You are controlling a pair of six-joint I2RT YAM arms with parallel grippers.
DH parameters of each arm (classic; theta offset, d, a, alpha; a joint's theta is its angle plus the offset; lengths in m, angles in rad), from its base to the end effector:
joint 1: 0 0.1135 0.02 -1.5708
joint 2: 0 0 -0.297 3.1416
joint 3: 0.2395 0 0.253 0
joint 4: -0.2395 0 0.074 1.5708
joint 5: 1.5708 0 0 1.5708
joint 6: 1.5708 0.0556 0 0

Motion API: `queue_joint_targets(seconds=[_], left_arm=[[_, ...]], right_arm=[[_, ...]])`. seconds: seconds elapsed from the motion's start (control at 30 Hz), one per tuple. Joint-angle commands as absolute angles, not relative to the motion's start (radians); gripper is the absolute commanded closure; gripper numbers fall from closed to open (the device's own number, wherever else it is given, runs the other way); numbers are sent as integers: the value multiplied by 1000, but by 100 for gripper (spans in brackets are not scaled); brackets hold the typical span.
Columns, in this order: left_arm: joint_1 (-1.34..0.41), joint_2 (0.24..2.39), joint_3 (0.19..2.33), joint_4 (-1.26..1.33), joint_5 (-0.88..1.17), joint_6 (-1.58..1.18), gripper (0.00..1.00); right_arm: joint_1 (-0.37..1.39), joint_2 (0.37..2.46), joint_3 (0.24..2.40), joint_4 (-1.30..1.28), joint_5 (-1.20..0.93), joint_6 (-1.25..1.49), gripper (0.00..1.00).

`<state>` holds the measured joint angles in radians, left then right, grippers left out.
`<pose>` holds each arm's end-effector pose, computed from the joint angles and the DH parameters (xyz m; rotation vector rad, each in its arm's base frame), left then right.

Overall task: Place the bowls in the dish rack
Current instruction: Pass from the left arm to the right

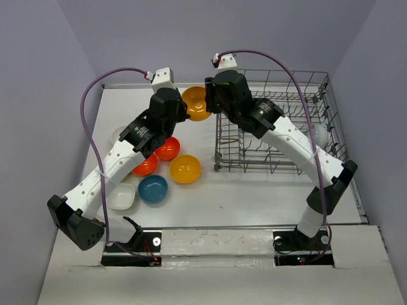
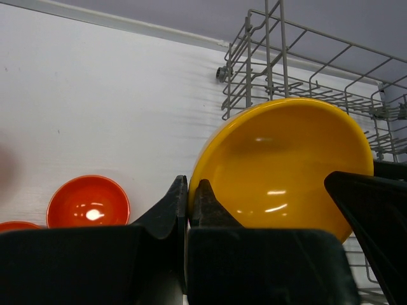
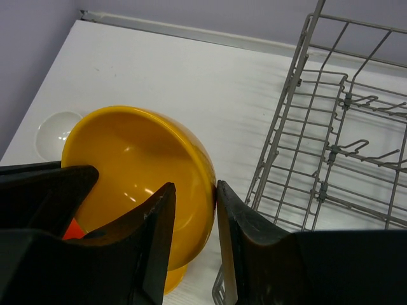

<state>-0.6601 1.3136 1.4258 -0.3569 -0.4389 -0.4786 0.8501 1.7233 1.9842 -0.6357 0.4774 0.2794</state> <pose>0.2535 -0.1669 0.4578 -0.1478 1.8052 -0.4161 0.2844 0.2851 0.4833 -0.2311 1.8993 0.3002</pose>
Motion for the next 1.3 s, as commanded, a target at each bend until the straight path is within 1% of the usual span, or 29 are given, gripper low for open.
queue_joint_targets(seconds=[0.0, 0.37, 0.53, 0.57, 0.77, 0.8, 0.87, 0.9, 1.0, 1.03, 1.07, 1.1, 1.23, 1.27], left_arm=[[-669, 1304, 1480, -304, -465, -479, 100], [-673, 1301, 1491, -302, -468, -471, 100], [-673, 1299, 1497, -307, -476, -468, 100], [-673, 1299, 1497, -307, -476, -468, 100], [-676, 1302, 1497, -316, -480, -468, 100], [-675, 1305, 1499, -314, -480, -468, 100], [-675, 1307, 1499, -316, -479, -469, 100], [-676, 1307, 1499, -316, -479, -468, 100], [-678, 1308, 1502, -316, -477, -469, 100], [-680, 1307, 1505, -314, -480, -469, 87], [-680, 1307, 1505, -314, -480, -469, 82], [-680, 1307, 1508, -314, -482, -466, 80], [-684, 1312, 1523, -318, -483, -457, 64], [-686, 1313, 1526, -316, -483, -456, 55]], right_arm=[[853, 1732, 2037, -601, 506, 265, 62], [853, 1756, 2042, -623, 534, 252, 64], [853, 1761, 2052, -632, 552, 250, 69], [853, 1761, 2054, -632, 557, 249, 72], [853, 1764, 2062, -643, 575, 247, 83], [853, 1764, 2063, -644, 577, 247, 88], [853, 1761, 2063, -644, 586, 250, 94], [853, 1758, 2062, -644, 589, 252, 99], [853, 1755, 2065, -646, 595, 252, 99], [853, 1752, 2065, -644, 598, 253, 99], [853, 1750, 2065, -644, 600, 253, 99], [853, 1747, 2065, -644, 601, 255, 99], [853, 1729, 2059, -644, 606, 252, 99], [853, 1723, 2056, -644, 615, 250, 99]])
